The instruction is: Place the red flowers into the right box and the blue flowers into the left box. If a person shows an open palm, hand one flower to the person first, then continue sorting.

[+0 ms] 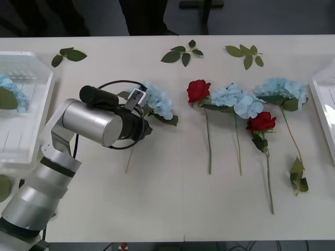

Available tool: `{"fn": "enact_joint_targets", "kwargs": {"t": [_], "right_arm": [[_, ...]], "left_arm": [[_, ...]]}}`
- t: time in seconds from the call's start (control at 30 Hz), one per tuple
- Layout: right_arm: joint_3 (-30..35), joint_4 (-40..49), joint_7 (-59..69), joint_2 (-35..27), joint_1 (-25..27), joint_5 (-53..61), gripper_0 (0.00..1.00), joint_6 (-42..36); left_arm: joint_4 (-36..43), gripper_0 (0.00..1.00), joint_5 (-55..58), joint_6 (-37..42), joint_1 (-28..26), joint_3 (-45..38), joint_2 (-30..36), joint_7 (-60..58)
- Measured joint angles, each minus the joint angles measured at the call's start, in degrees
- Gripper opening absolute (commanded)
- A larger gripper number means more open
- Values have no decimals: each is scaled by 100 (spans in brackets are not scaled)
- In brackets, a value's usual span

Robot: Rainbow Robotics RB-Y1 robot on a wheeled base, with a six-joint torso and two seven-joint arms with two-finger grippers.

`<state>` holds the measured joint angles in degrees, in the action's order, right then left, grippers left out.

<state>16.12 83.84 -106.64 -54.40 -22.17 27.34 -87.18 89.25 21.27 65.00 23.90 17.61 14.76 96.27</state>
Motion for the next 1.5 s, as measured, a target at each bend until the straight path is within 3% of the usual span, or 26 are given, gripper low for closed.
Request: {"fn": "enact_joint_targets", "kwargs": {"t": [0.03,0.13,0.23,0.67,0.77,0.8,0.83,0.87,0.9,0.93,1.03,1.17,1.5], "right_arm": [[-64,-159,0,0,0,1,0,72],[-193,-713,0,8,0,52,0,416],[-310,-1132,1,23,0,73,0,862],[-354,-1736,93,622,0,-135,0,1510],[-360,-1818,117,698,0,-224,11,1719],[-360,-1853,117,703,0,-249,16,1781],[-360,-1881,117,703,0,-262,35,1808],[-360,-1897,117,703,0,-265,47,1811],[-360,-1902,117,703,0,-265,74,1808],[-360,-1904,117,703,0,-268,83,1806],[-360,-1905,117,703,0,-270,99,1807],[-361,-1835,117,703,0,-185,100,1683],[133,-232,116,703,2,559,100,-163]], "left_arm": [[-21,78,-24,0,0,52,0,0],[-66,50,-73,0,0,211,0,-1],[-149,0,-75,-19,5,335,0,-1],[-463,0,-155,-220,125,448,-1,-16],[-244,0,-137,-27,125,267,-1,-24],[-88,0,-136,167,125,148,-1,-33],[90,0,-136,370,124,10,1,-54],[279,0,-131,568,124,-143,7,-79],[469,0,-117,773,125,-293,23,-110],[703,0,-85,1009,125,-482,61,-171],[1341,0,-33,1643,125,-1017,267,-268],[1940,0,-33,2325,125,-1747,719,-268],[2156,0,118,2962,125,-3673,1682,-267]]}}
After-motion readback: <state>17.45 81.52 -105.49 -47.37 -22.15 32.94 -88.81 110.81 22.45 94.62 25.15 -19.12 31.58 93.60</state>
